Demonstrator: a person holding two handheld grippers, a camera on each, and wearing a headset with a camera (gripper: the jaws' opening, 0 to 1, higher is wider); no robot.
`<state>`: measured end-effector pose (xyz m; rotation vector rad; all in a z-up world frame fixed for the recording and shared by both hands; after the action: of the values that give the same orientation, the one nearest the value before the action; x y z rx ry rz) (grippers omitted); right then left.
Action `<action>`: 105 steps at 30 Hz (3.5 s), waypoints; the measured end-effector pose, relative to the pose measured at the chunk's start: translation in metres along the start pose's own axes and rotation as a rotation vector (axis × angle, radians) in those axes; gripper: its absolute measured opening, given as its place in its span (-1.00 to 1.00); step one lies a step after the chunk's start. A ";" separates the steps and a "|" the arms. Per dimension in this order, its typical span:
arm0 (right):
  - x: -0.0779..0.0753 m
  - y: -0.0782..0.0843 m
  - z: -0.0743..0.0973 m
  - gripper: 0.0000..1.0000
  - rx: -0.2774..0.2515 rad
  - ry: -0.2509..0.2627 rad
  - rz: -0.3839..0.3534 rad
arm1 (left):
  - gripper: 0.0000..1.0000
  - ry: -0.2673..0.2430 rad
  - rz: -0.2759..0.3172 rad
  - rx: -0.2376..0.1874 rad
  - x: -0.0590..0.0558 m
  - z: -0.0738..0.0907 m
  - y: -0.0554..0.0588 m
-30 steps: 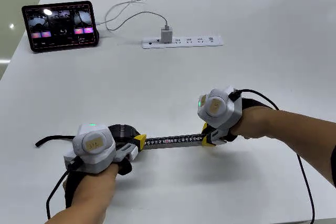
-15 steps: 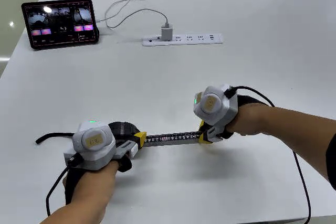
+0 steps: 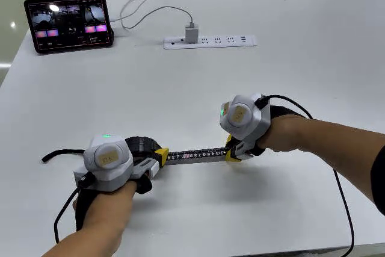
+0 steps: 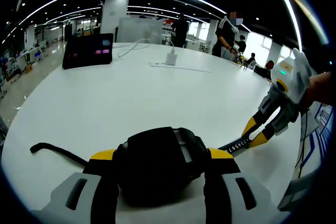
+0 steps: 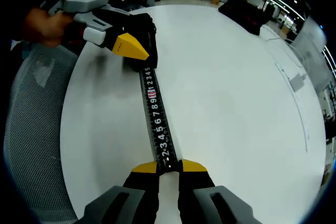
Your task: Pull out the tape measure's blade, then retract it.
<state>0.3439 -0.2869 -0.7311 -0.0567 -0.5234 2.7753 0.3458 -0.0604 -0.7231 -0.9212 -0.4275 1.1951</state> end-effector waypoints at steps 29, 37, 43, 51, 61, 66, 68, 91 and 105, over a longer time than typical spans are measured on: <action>0.004 -0.018 -0.008 -0.83 -0.045 0.001 -0.005 | 0.24 0.004 0.001 -0.004 0.001 -0.001 0.000; 0.004 -0.023 -0.010 -0.83 -0.051 -0.003 -0.013 | 0.24 0.004 0.003 -0.004 0.001 0.000 0.000; 0.005 -0.026 -0.011 -0.82 -0.056 0.000 -0.012 | 0.24 0.006 0.004 -0.013 0.001 0.000 0.000; 0.005 -0.029 -0.012 -0.82 -0.061 0.002 -0.008 | 0.23 0.007 0.000 -0.014 0.001 0.000 0.000; 0.006 -0.033 -0.014 -0.82 -0.064 0.002 -0.008 | 0.23 0.005 -0.010 -0.010 0.001 -0.001 -0.001; 0.006 -0.034 -0.014 -0.82 -0.065 0.000 -0.007 | 0.23 0.009 -0.002 -0.012 0.001 -0.001 0.000; 0.006 -0.035 -0.015 -0.82 -0.069 0.000 -0.007 | 0.23 0.011 0.000 -0.016 0.002 -0.001 0.000; 0.009 -0.048 -0.021 -0.82 -0.111 -0.011 -0.008 | 0.22 0.040 0.024 -0.027 0.004 0.001 -0.001; 0.011 -0.055 -0.024 -0.81 -0.132 -0.020 -0.018 | 0.22 0.044 0.030 -0.034 0.004 0.001 0.000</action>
<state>0.3526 -0.2263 -0.7328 -0.0531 -0.7083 2.7234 0.3462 -0.0560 -0.7229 -0.9841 -0.4011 1.1954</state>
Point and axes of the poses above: the centre of the closed fingertips' face, and the gripper's own axes: z roughly backward along the fingers, x roughly to its left, y roughly out of its underside, the point moved 7 cm from there along z, roughly backward along the fingers, and after that the axes turned 1 degree about z, right-handed, at the moved point
